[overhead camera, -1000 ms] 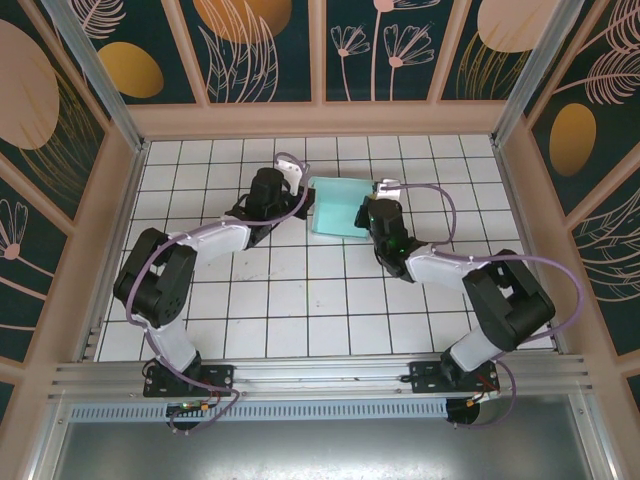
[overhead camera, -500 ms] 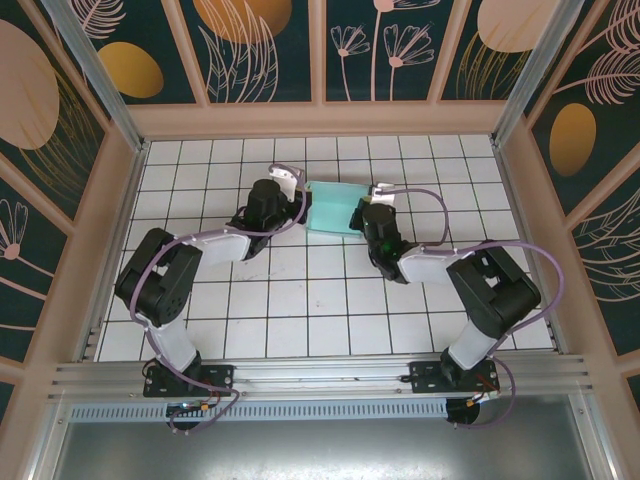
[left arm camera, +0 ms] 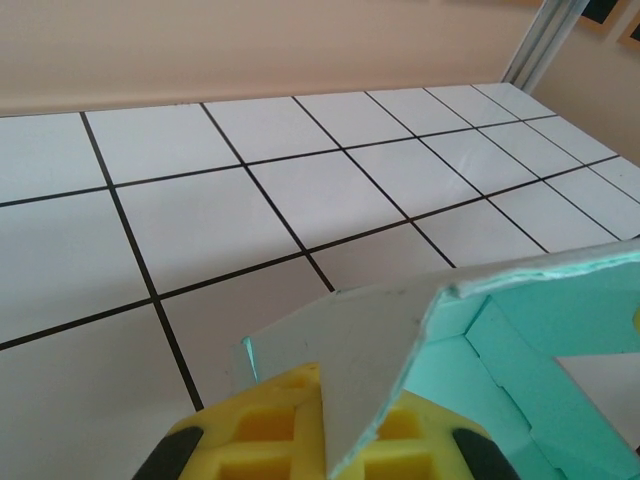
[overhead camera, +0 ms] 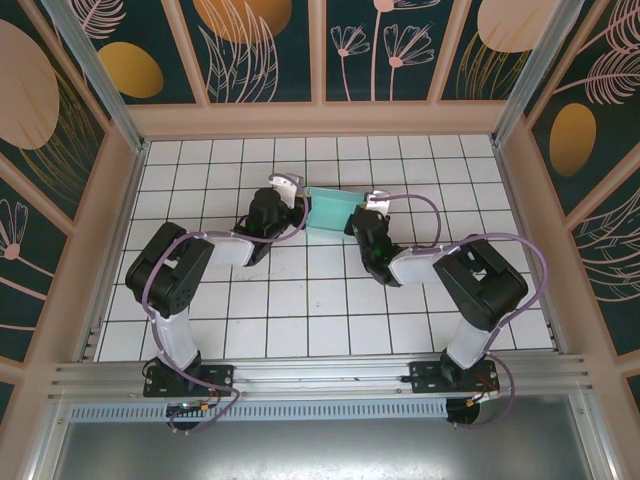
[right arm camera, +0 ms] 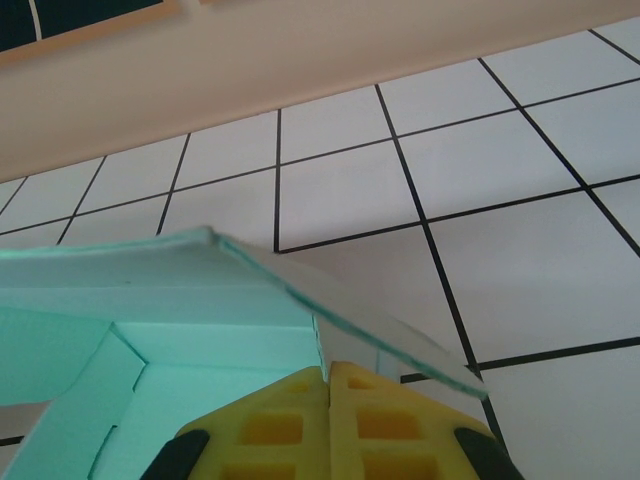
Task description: Fold the paper box
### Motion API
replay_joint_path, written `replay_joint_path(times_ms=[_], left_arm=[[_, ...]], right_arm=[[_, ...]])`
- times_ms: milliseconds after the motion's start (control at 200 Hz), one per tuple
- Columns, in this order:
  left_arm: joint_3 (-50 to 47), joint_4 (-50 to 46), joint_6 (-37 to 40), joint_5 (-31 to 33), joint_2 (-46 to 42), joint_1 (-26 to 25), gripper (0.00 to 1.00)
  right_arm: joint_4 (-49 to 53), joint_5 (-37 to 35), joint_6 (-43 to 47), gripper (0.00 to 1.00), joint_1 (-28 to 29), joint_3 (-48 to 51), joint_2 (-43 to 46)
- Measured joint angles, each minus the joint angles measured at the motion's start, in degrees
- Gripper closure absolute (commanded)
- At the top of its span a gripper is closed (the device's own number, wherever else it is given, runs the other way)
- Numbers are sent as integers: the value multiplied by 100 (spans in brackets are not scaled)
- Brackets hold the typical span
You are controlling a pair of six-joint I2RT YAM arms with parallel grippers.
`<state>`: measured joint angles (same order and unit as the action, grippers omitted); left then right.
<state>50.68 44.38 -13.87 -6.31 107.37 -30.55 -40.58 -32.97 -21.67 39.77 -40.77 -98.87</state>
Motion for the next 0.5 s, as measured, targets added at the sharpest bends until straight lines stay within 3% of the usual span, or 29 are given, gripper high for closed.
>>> replay_joint_path(times_ms=[495], left_arm=[[-719,1084,-20,15,72,-22,100]], right_arm=[[-1344,0,186,95,258,748,-216]])
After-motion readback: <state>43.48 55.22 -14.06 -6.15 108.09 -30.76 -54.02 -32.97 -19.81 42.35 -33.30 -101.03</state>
